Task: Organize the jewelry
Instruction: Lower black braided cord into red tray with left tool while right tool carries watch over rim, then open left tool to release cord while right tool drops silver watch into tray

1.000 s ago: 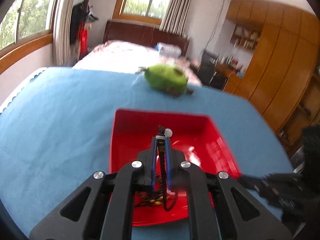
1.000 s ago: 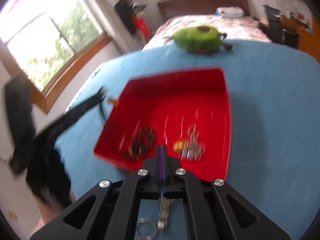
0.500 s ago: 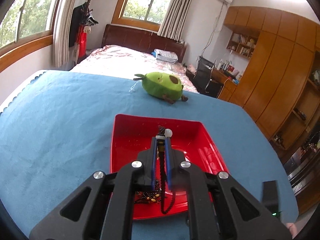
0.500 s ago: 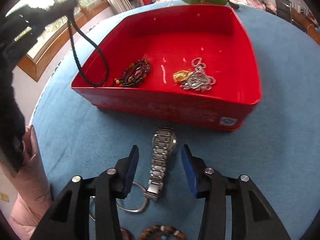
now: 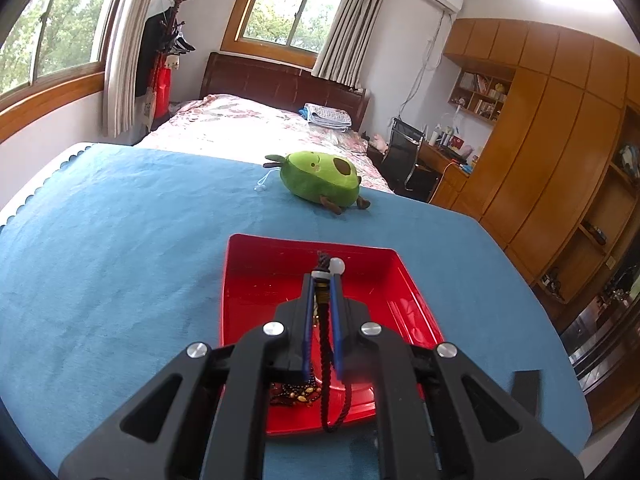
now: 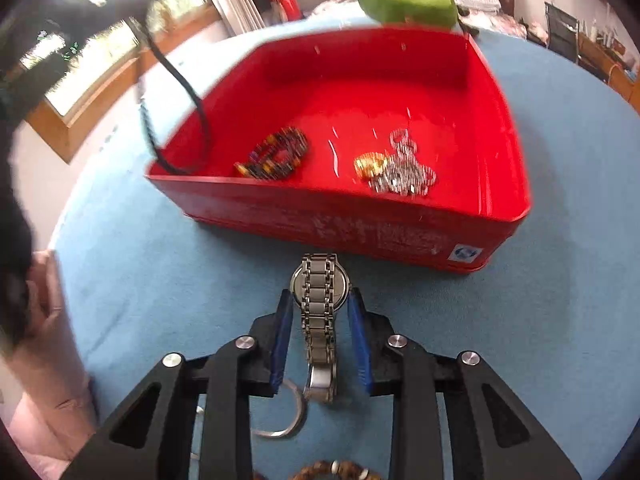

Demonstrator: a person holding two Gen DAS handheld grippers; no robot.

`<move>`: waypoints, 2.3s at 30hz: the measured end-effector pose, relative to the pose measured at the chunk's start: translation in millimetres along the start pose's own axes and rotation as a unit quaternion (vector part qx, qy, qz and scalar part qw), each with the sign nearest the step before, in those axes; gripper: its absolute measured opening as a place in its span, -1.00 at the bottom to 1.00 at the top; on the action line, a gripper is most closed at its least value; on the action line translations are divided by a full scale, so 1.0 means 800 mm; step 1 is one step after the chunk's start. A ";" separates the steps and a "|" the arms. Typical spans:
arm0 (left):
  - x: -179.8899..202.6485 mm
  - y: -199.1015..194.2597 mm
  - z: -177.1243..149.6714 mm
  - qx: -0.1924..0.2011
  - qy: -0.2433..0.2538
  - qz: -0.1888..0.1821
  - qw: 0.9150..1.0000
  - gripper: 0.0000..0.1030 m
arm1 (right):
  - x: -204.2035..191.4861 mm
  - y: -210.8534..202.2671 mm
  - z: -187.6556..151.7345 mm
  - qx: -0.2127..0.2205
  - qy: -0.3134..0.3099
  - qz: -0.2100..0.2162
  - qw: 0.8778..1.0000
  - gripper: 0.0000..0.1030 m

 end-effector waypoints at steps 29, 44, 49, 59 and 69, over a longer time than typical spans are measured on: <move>-0.007 0.023 -0.005 -0.007 0.008 0.020 1.000 -0.88 | 0.025 0.032 0.016 -0.045 0.025 0.025 0.998 0.16; -0.007 0.027 -0.006 -0.012 0.004 0.023 1.000 -0.88 | 0.001 -0.017 0.015 -0.001 -0.008 0.058 0.998 -0.76; -0.006 0.028 -0.007 -0.009 0.002 0.022 1.000 -0.88 | -0.006 -0.065 0.034 0.039 -0.008 0.096 0.995 -0.76; -0.009 0.038 -0.014 -0.010 0.009 0.031 0.999 -0.88 | 0.028 -0.069 0.095 0.093 0.033 0.022 0.995 -0.76; -0.020 0.082 -0.043 -0.070 0.018 0.055 0.996 -0.88 | 0.061 -0.011 0.125 0.071 0.063 -0.022 0.995 -0.76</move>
Point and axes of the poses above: each gripper's, at about its wrist camera, not at the fingertips, and y roughly the way its jaws point, x to its right, z to its top, the point moved 6 cm from there along y, roughly the way its jaws point, and after that the axes turned 3 degrees about -z, right-handed, at the moved point
